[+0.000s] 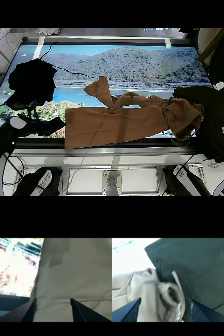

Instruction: Fold the clothes and pants, and hang the long-sleeved shirts on hangers.

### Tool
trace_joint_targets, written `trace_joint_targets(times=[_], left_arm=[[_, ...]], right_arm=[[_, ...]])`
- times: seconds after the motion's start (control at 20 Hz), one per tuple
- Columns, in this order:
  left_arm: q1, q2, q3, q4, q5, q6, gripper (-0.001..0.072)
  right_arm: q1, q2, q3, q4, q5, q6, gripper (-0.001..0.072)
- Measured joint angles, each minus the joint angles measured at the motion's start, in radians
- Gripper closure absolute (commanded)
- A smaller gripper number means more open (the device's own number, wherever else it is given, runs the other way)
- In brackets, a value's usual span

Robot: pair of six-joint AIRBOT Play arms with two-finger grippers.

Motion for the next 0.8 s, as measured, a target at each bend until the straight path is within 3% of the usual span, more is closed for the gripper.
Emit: trace_joint_targets(times=[0.2, 0.4, 0.45, 0.55, 0.6, 0.8], left_arm=[[0.007, -0.149, 0.000, -0.029, -0.079, 0.096, 0.0234], [-0.001, -0.200, 0.000, -0.046, -0.080, 0.138, 0.0237], [-0.009, -0.206, 0.000, -0.050, -0.078, 0.141, 0.0280], [-0.027, -0.212, 0.000, -0.057, -0.071, 0.147, 0.0652], [-0.035, -0.214, 0.000, -0.065, -0.068, 0.149, 0.0693], [-0.046, -0.216, 0.009, -0.085, -0.058, 0.174, 0.0693]], right_arm=[[0.000, 0.000, 0.022, 0.002, 0.010, 0.003, 0.0048], [0.000, 0.000, 0.028, 0.003, 0.021, 0.005, 0.0048], [0.000, 0.000, 0.029, 0.004, 0.022, 0.005, 0.0048], [0.000, 0.000, 0.030, 0.004, 0.025, 0.006, 0.0048], [0.000, 0.000, 0.030, 0.005, 0.027, 0.006, 0.0048], [0.000, 0.000, 0.029, 0.005, 0.028, 0.006, 0.0050]])
